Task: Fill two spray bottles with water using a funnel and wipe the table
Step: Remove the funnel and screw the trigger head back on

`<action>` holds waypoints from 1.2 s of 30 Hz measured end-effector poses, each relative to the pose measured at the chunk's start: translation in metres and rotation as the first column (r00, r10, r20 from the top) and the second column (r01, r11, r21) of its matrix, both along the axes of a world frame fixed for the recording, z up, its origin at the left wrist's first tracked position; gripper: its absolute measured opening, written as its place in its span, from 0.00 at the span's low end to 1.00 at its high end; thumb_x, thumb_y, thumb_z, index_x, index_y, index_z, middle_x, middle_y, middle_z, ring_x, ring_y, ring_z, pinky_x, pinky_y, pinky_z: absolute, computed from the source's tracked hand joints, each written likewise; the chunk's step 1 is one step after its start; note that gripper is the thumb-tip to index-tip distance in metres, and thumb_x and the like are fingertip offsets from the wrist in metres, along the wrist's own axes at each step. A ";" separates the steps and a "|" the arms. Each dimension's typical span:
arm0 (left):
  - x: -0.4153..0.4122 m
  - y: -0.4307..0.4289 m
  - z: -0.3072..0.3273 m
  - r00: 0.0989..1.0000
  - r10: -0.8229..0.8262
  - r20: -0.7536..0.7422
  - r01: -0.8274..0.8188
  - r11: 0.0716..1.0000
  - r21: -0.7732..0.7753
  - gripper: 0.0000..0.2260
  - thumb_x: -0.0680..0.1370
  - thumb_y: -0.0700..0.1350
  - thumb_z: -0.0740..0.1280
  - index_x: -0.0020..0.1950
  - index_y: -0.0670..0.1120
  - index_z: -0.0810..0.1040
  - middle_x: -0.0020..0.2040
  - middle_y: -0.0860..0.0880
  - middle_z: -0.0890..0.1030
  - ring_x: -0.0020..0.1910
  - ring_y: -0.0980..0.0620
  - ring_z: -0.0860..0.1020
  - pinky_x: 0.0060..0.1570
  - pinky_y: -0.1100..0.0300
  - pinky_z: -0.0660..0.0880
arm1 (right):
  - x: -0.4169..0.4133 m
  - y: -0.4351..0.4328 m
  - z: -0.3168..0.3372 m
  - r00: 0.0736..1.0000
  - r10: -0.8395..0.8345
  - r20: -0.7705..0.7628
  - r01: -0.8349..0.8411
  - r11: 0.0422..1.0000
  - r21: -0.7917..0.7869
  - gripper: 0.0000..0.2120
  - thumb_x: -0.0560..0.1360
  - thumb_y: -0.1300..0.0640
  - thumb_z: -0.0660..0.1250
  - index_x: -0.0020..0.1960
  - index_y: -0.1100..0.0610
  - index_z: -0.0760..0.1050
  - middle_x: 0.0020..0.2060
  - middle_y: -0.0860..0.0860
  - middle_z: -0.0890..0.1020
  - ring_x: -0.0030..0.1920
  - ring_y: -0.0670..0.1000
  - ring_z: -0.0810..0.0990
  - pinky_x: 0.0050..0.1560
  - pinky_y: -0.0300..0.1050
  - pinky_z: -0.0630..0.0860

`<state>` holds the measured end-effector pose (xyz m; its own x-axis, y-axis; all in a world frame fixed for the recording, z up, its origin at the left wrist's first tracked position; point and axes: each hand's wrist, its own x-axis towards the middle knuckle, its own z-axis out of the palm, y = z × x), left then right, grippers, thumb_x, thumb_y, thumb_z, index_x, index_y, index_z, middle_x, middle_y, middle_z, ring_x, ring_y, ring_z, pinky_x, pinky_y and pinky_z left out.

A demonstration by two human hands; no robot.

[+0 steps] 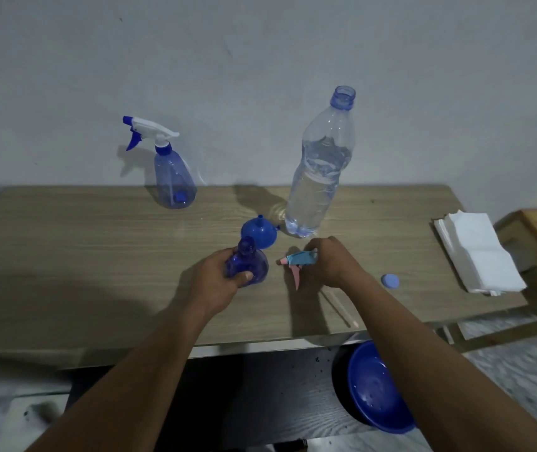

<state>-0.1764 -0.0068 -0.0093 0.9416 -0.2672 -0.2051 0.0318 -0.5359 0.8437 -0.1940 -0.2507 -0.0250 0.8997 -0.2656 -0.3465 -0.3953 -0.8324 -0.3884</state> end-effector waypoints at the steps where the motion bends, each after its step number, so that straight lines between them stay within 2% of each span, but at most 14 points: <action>1: 0.000 0.000 -0.001 1.000 -0.003 0.003 0.004 1.000 -0.007 0.21 0.74 0.42 0.75 0.66 0.47 0.77 0.51 0.55 0.77 0.41 0.68 0.73 0.36 0.82 0.65 | -0.005 0.000 0.006 0.999 -0.004 0.045 0.003 1.000 0.021 0.17 0.71 0.52 0.76 0.56 0.55 0.77 0.54 0.55 0.78 0.46 0.51 0.76 0.43 0.44 0.71; 4: -0.001 0.000 -0.001 1.000 -0.012 0.010 0.012 1.000 -0.024 0.21 0.74 0.40 0.74 0.66 0.46 0.77 0.51 0.54 0.78 0.39 0.68 0.71 0.35 0.83 0.65 | -0.016 0.003 0.035 0.976 -0.016 0.219 -0.012 0.992 0.126 0.19 0.72 0.55 0.77 0.59 0.54 0.75 0.51 0.52 0.80 0.45 0.50 0.78 0.44 0.42 0.72; 6: -0.002 0.000 0.000 1.000 -0.004 0.006 0.004 1.000 -0.028 0.20 0.74 0.40 0.74 0.66 0.46 0.77 0.53 0.53 0.79 0.41 0.64 0.73 0.35 0.81 0.65 | -0.019 0.009 0.063 0.938 -0.067 0.341 -0.023 0.967 0.254 0.20 0.72 0.58 0.77 0.60 0.51 0.75 0.48 0.49 0.81 0.44 0.48 0.83 0.45 0.43 0.78; 8: -0.003 0.000 0.001 1.000 -0.002 0.013 0.002 0.999 -0.036 0.19 0.74 0.39 0.74 0.64 0.45 0.79 0.50 0.52 0.79 0.44 0.58 0.76 0.36 0.81 0.65 | -0.018 0.016 0.092 0.886 -0.132 0.445 -0.045 0.930 0.366 0.23 0.72 0.58 0.76 0.65 0.47 0.76 0.47 0.44 0.81 0.44 0.42 0.84 0.47 0.39 0.79; 11: -0.004 0.000 -0.001 1.000 -0.011 0.010 0.012 0.999 -0.047 0.17 0.72 0.37 0.75 0.60 0.42 0.80 0.47 0.52 0.80 0.39 0.66 0.74 0.37 0.81 0.66 | -0.012 0.032 0.130 0.797 -0.218 0.564 -0.094 0.876 0.473 0.23 0.74 0.59 0.76 0.67 0.48 0.77 0.49 0.44 0.83 0.43 0.37 0.83 0.47 0.31 0.76; 13: -0.003 -0.001 -0.003 1.000 -0.004 0.003 0.004 0.999 -0.049 0.16 0.72 0.36 0.75 0.59 0.43 0.80 0.47 0.53 0.80 0.40 0.61 0.77 0.37 0.81 0.66 | -0.007 0.045 0.147 0.737 -0.260 0.624 -0.150 0.836 0.527 0.23 0.74 0.60 0.75 0.67 0.49 0.78 0.52 0.47 0.82 0.47 0.40 0.83 0.50 0.34 0.79; 15: -0.002 -0.002 -0.005 1.000 0.001 0.015 0.000 0.999 -0.047 0.19 0.71 0.36 0.76 0.61 0.44 0.80 0.47 0.53 0.80 0.48 0.51 0.80 0.38 0.82 0.66 | -0.001 0.058 0.153 0.678 -0.303 0.670 -0.201 0.800 0.565 0.22 0.74 0.63 0.75 0.66 0.51 0.78 0.54 0.49 0.82 0.51 0.44 0.83 0.51 0.36 0.80; 18: 0.001 -0.001 -0.008 0.999 -0.014 0.031 0.015 0.999 -0.031 0.21 0.72 0.37 0.76 0.64 0.45 0.79 0.49 0.54 0.79 0.52 0.51 0.79 0.38 0.82 0.65 | 0.011 0.076 0.150 0.633 -0.331 0.700 -0.233 0.781 0.580 0.23 0.73 0.65 0.75 0.66 0.54 0.76 0.54 0.51 0.81 0.53 0.46 0.82 0.50 0.35 0.79; 21: 0.003 0.001 -0.013 0.999 -0.032 0.023 0.033 0.999 -0.038 0.22 0.72 0.39 0.76 0.65 0.47 0.78 0.49 0.55 0.78 0.51 0.53 0.78 0.36 0.76 0.66 | 0.017 0.087 0.140 0.614 -0.353 0.706 -0.242 0.767 0.594 0.22 0.74 0.66 0.74 0.65 0.56 0.75 0.56 0.49 0.80 0.52 0.45 0.81 0.48 0.32 0.77; 24: 0.004 0.000 -0.019 0.999 -0.026 0.029 0.028 0.999 -0.047 0.22 0.72 0.39 0.76 0.65 0.46 0.78 0.49 0.55 0.79 0.52 0.52 0.79 0.41 0.70 0.67 | 0.018 0.091 0.128 0.602 -0.363 0.711 -0.243 0.765 0.596 0.22 0.73 0.66 0.74 0.65 0.54 0.74 0.55 0.49 0.79 0.54 0.47 0.81 0.48 0.32 0.77; 28: 0.004 0.001 -0.024 0.999 -0.009 0.046 0.012 0.997 -0.074 0.22 0.72 0.37 0.76 0.65 0.44 0.78 0.50 0.53 0.78 0.50 0.56 0.76 0.39 0.82 0.66 | 0.016 0.094 0.106 0.602 -0.359 0.713 -0.222 0.783 0.581 0.20 0.73 0.66 0.74 0.63 0.55 0.74 0.55 0.47 0.79 0.54 0.47 0.81 0.51 0.35 0.77; 31: 0.004 0.000 -0.028 0.998 0.005 0.056 0.001 0.995 -0.105 0.20 0.72 0.36 0.75 0.62 0.44 0.79 0.52 0.53 0.80 0.50 0.56 0.77 0.41 0.82 0.66 | 0.011 0.098 0.080 0.669 -0.312 0.674 -0.213 0.789 0.576 0.22 0.73 0.68 0.74 0.62 0.53 0.74 0.53 0.42 0.78 0.53 0.40 0.80 0.52 0.36 0.77; 34: 0.003 0.001 -0.037 0.996 0.015 0.086 -0.007 0.996 -0.093 0.18 0.71 0.40 0.76 0.59 0.48 0.80 0.51 0.53 0.83 0.49 0.53 0.81 0.44 0.73 0.72 | 0.006 0.102 0.049 0.728 -0.144 0.671 -0.254 0.852 0.458 0.25 0.73 0.65 0.73 0.66 0.46 0.75 0.56 0.34 0.78 0.59 0.43 0.79 0.61 0.52 0.78; 36: 0.001 0.001 -0.039 0.996 0.009 0.084 0.001 0.994 -0.112 0.16 0.71 0.40 0.75 0.57 0.50 0.80 0.49 0.53 0.83 0.47 0.53 0.81 0.47 0.62 0.76 | 0.003 0.100 0.037 0.761 -0.060 0.646 -0.280 0.868 0.410 0.25 0.74 0.64 0.72 0.67 0.47 0.75 0.56 0.32 0.76 0.60 0.45 0.78 0.62 0.55 0.77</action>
